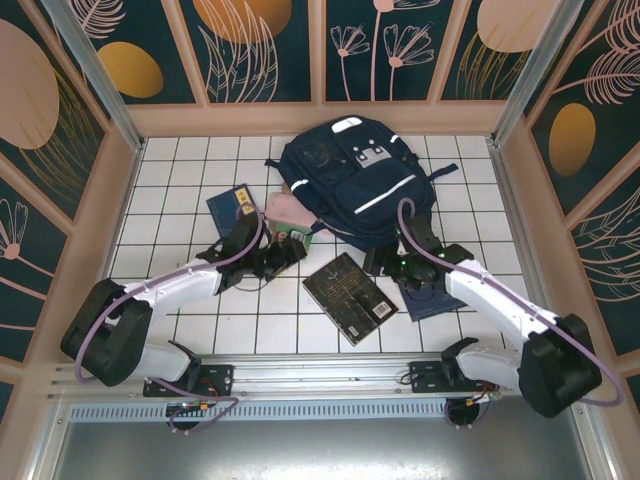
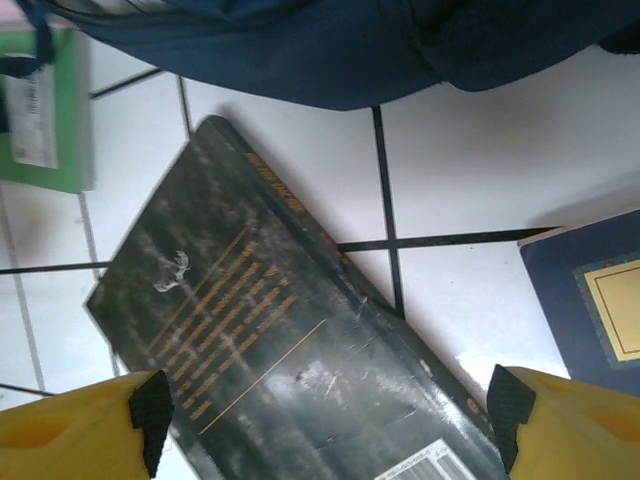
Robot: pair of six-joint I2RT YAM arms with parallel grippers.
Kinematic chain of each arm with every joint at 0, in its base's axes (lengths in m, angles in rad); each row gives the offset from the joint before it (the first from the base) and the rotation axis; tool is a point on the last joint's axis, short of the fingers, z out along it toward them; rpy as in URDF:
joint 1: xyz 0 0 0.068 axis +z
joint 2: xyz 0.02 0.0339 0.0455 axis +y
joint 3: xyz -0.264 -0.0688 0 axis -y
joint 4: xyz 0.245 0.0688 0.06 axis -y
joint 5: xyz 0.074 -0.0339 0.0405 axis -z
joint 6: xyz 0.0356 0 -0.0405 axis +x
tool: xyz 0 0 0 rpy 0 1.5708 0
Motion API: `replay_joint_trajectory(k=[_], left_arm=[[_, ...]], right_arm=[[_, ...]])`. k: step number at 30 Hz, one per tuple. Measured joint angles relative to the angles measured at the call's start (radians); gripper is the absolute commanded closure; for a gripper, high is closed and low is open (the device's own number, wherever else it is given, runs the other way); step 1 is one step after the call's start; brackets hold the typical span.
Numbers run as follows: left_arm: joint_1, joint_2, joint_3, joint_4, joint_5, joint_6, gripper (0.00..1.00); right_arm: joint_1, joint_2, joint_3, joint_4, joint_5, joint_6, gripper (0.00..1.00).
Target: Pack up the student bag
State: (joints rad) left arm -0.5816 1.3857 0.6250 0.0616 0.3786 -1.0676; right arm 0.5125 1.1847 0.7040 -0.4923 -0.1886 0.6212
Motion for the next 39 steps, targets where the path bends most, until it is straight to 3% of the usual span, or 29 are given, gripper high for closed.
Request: replay_joint_trajectory(k=[12, 26, 39], left_arm=[[-0.064, 0.001, -0.144, 0.218, 0.041, -0.181, 0.27], [-0.093, 0.155, -0.128, 0.331, 0.068, -0.218, 0.29], [-0.093, 0.136, -0.119, 0.381, 0.09, -0.246, 0.34]], right_arm=[[0.028, 0.23, -0.001, 0.121, -0.024, -0.014, 0.16], [0.097, 0.267, -0.015, 0.183, -0.044, 0.014, 0.17], [0.096, 0.269, -0.027, 0.206, -0.039, 0.047, 0.17]])
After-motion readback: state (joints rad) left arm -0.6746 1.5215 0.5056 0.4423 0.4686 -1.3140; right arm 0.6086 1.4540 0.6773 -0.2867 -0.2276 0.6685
